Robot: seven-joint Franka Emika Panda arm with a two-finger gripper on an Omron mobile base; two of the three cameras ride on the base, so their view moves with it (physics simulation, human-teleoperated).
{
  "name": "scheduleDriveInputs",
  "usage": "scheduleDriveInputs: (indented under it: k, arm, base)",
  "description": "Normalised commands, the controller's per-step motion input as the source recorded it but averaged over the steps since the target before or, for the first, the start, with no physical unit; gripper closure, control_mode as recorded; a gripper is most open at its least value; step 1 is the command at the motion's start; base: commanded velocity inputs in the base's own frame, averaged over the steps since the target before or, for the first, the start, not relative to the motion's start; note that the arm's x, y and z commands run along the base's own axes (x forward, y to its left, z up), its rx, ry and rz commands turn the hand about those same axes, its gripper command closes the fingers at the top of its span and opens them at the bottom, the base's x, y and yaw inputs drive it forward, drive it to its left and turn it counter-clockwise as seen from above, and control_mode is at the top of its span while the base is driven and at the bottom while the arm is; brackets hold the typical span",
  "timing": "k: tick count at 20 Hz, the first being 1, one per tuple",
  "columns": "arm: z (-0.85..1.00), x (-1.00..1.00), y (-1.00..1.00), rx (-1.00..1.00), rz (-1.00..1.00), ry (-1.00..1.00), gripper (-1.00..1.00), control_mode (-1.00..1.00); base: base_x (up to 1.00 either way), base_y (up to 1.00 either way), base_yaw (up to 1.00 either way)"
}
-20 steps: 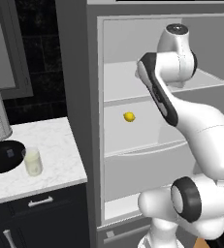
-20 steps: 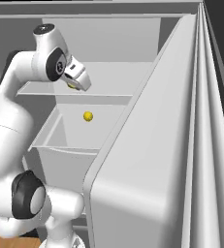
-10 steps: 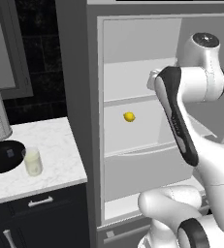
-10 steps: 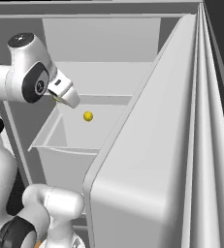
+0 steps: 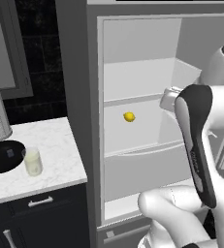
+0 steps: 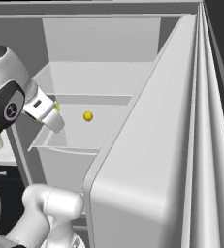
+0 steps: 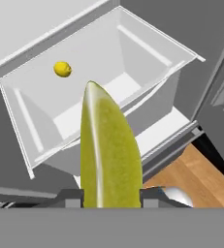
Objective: Grab a lemon wedge from the fridge and one ice cube from the ice bowl, and put them in the glass of lemonade.
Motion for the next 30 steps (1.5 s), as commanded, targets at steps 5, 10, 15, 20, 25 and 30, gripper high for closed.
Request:
scheduleDriveInputs:
  k: [5,10,15,20,25,30]
  arm:
    - [-0.28,-0.92,0.03,0.0,0.0,0.04,1.0,-1.0]
    - [-0.01,-0.5,0.0,0.01,-0.04,0.01,1.0,-1.0]
    - [0.0,-0.37,0.0,0.01,-0.03,0.0,1.0,-1.0]
    - [0.0,-0.26,0.07,0.0,0.0,-0.01,1.0,1.0]
    - [0.0,0.0,0.0,0.0,0.0,0.0,1.0,1.0]
    - [0.0,0.0,0.0,0.0,0.0,0.0,1.0,1.0]
  base:
    - [0.0,0.0,0.0]
    - [0.0,0.0,0.0]
    - [0.0,0.0,0.0]
    - [-0.09,0.12,0.0]
    - [-0.36,0.96,0.0]
    - [-0.01,1.0,0.0]
